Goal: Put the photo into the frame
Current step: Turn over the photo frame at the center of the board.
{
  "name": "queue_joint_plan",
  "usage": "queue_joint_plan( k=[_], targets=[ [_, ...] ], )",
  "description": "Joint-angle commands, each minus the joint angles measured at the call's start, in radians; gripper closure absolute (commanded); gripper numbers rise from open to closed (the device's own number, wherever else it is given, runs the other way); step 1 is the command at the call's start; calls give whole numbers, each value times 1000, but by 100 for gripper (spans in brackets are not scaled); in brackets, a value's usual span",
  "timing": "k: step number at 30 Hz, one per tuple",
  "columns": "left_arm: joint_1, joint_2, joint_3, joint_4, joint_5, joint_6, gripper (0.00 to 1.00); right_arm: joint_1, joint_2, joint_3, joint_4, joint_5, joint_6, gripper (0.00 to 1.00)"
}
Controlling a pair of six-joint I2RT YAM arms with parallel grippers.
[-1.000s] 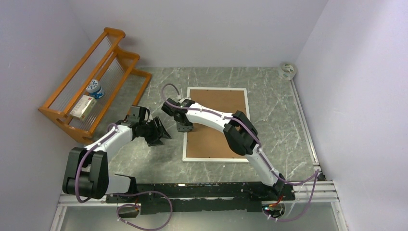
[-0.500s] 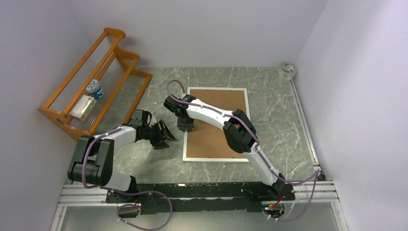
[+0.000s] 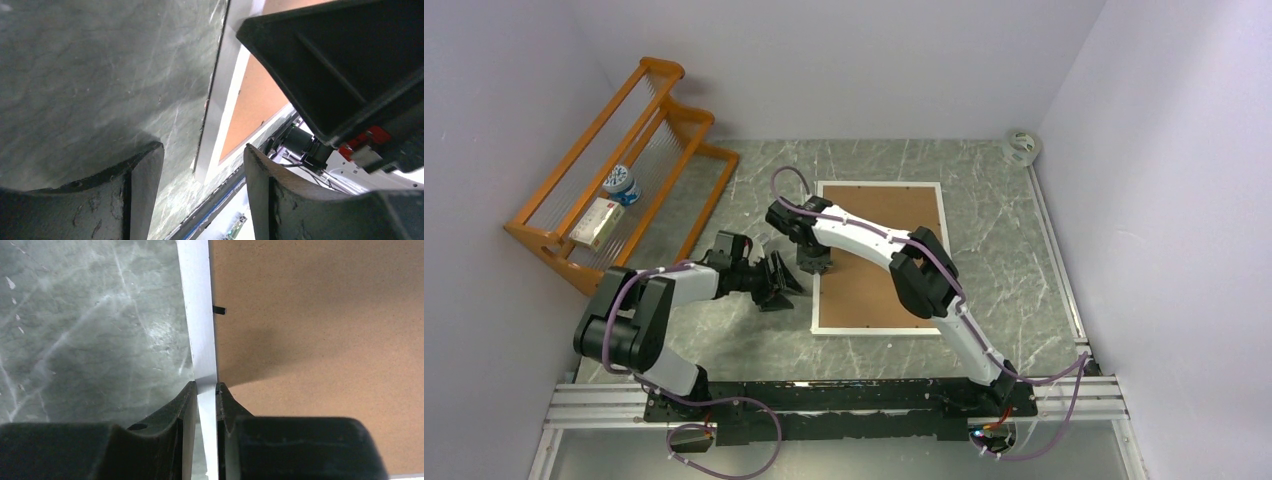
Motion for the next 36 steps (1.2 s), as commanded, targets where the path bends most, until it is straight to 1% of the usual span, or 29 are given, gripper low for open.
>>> queue_joint_plan(
  k=[1,4,8,11,17,20,21,22,24,26,29,32,33,36],
  targets=[
    [-19,44,14,66,28,-26,35,-14,-140,-5,-56,66,-22,100],
    [-26,89,11,133,75,-58,35,-13,-169,-25,-26,41,-29,100],
    [-48,139,7,300,153,-118,35,-13,-194,-43,-2,10,-31,100],
    [-74,174,18,367,185,-151,36,-15,-205,-49,15,-5,-34,100],
    [-105,230,15,581,245,-258,42,-16,-208,-50,43,-34,-43,100],
    [-107,218,19,480,174,-226,45,-18,-200,-47,31,-18,-44,100],
    [-107,205,19,418,137,-202,47,-18,-198,-49,27,-9,-44,100],
    [-107,190,28,307,89,-168,47,-18,-197,-55,27,-2,-47,99],
    [-107,151,45,154,1,-103,48,-19,-193,-68,19,15,-50,90],
    [-107,108,56,41,-86,-63,48,-20,-185,-90,13,28,-49,83],
    [-107,56,50,-6,-137,-51,47,-19,-170,-127,24,32,-57,76],
    [-107,54,45,8,-117,-59,47,-21,-138,-122,29,23,-76,71],
    [-107,60,44,36,-101,-63,47,-21,-127,-117,31,19,-84,69],
    [-107,82,40,68,-77,-70,47,-23,-96,-97,34,4,-103,67]
  ],
)
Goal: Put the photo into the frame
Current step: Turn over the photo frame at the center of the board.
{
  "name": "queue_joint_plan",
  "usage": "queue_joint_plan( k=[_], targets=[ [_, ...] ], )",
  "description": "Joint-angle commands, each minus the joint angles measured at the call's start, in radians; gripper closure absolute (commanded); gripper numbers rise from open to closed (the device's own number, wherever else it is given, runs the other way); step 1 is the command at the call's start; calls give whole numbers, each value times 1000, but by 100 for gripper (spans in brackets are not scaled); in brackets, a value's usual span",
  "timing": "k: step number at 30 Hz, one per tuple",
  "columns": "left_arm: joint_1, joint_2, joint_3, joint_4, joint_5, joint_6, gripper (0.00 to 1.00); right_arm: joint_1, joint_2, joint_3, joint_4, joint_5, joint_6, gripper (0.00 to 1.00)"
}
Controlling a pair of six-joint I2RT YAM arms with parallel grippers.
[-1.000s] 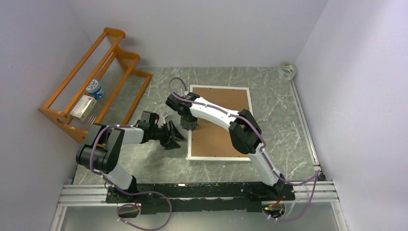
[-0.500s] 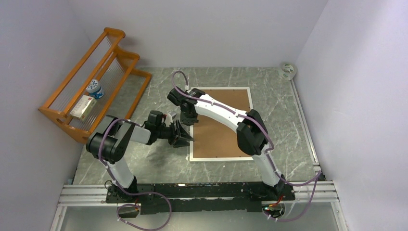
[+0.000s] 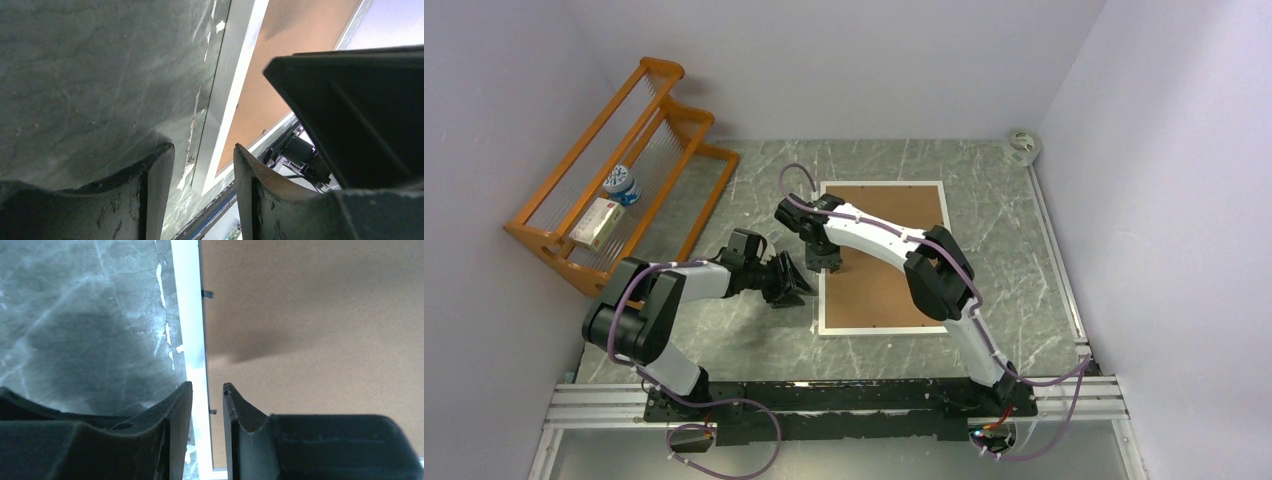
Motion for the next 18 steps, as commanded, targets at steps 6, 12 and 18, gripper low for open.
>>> queue_joint_plan(
  k=[6,12,18],
  targets=[
    [-2,44,5,17,13,20,46,-14,69,23,38,-36,-48,67],
    [-2,51,6,9,9,29,46,-16,94,21,48,-56,-59,68],
    [-2,63,14,-4,5,36,46,-13,119,28,39,-65,-78,67]
  ],
)
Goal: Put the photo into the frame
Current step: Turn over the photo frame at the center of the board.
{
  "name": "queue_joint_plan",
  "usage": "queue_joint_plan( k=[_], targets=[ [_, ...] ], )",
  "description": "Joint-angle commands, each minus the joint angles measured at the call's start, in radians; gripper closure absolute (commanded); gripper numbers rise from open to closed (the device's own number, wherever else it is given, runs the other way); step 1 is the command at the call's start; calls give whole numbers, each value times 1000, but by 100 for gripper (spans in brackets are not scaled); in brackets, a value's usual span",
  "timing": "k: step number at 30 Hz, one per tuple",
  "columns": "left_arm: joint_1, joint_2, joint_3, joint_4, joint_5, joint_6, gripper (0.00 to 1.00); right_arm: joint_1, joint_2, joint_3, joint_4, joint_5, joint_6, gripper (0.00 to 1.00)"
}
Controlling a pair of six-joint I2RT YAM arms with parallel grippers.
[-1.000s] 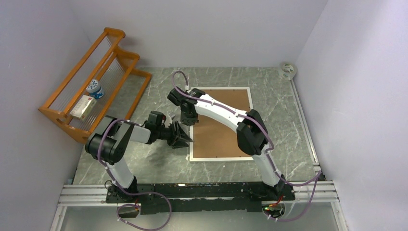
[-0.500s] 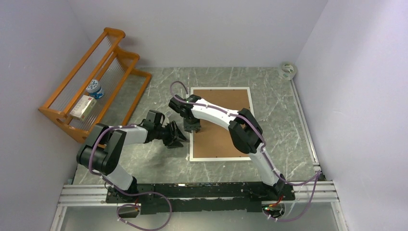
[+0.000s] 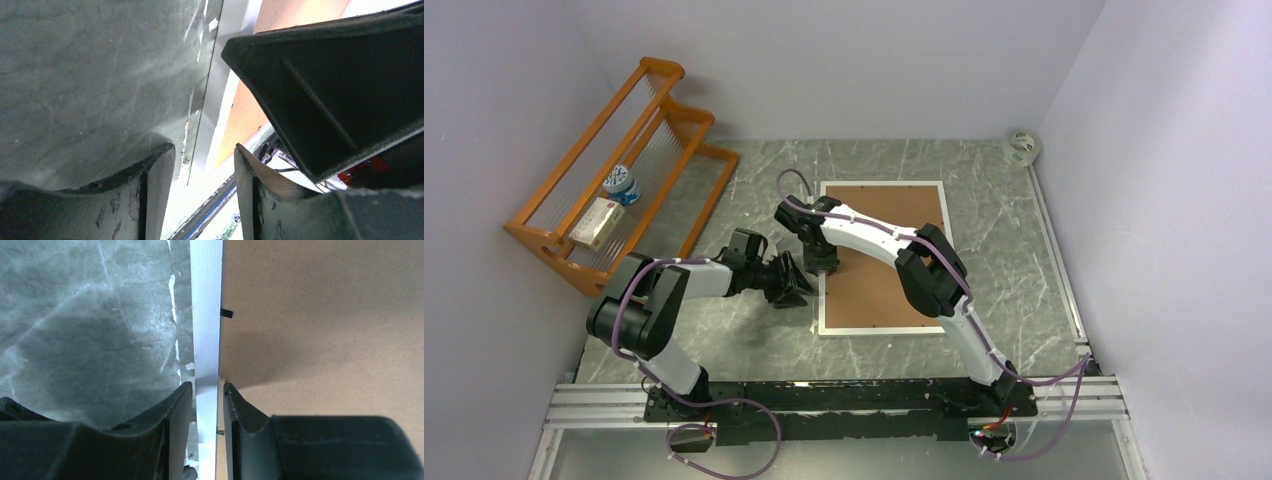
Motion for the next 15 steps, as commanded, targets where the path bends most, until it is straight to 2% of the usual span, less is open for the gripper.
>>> queue_joint_plan(
  k=[1,6,8,12,15],
  targets=[
    [-3,29,11,-36,-37,38,46,-1,47,16,-6,-9,-23,67],
    [-3,39,21,-53,-44,44,46,2,70,36,-35,12,-33,72],
    [-3,46,22,-51,-44,43,46,4,91,50,-53,16,-38,77],
    [-3,62,20,-35,-37,41,44,5,112,73,-79,25,-40,93],
    [-3,77,19,-16,-25,36,42,7,95,84,-74,21,-43,98]
  ],
)
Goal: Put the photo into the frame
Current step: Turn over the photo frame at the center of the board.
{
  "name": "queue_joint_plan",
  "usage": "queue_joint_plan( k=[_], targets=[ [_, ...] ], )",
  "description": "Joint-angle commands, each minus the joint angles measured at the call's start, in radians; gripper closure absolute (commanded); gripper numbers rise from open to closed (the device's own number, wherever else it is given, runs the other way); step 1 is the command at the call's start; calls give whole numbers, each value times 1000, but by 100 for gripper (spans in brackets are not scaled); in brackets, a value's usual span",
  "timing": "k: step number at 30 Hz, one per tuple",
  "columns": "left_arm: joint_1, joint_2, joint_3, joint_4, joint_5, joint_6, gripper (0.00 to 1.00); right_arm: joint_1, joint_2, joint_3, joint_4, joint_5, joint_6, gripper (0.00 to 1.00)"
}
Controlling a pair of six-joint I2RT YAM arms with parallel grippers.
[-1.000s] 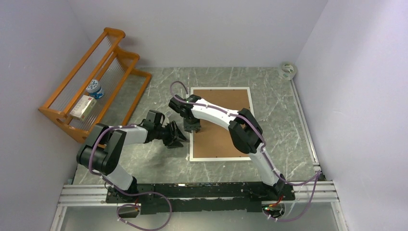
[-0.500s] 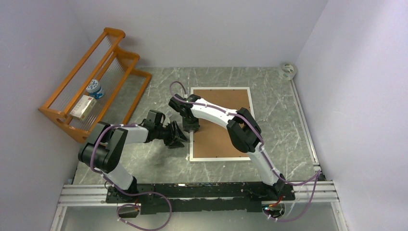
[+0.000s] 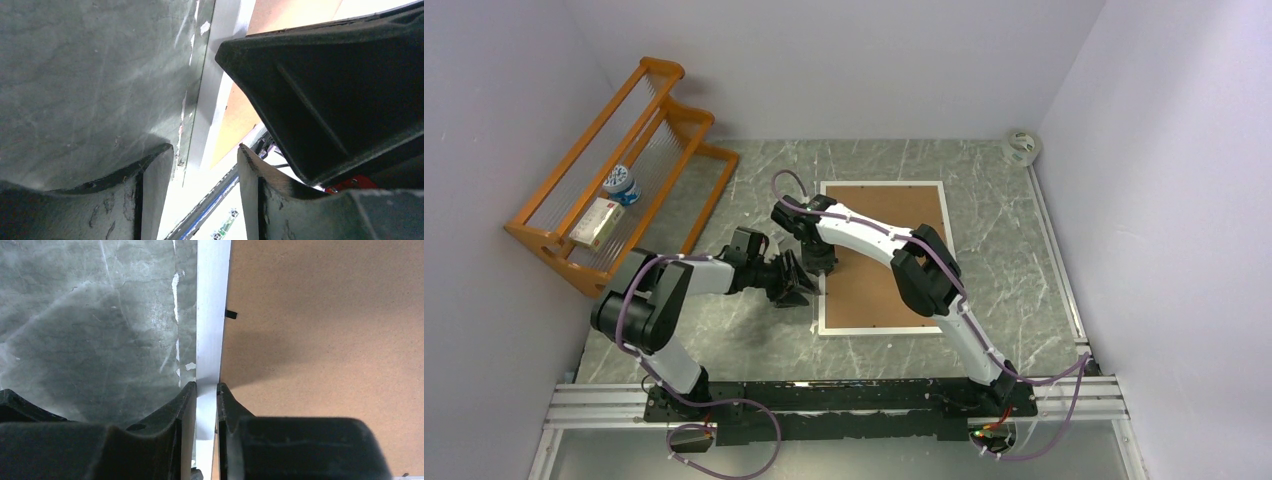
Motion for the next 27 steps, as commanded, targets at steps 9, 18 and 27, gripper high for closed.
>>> queue_joint_plan(
  k=[9,18,27],
  targets=[
    [-3,93,21,59,19,41,40,5,-53,63,2,-16,4,100],
    [-5,145,15,156,80,-1,41,1,-115,66,19,-53,19,100],
    [-11,171,28,205,111,-30,43,-3,-140,62,49,-99,35,100]
  ],
)
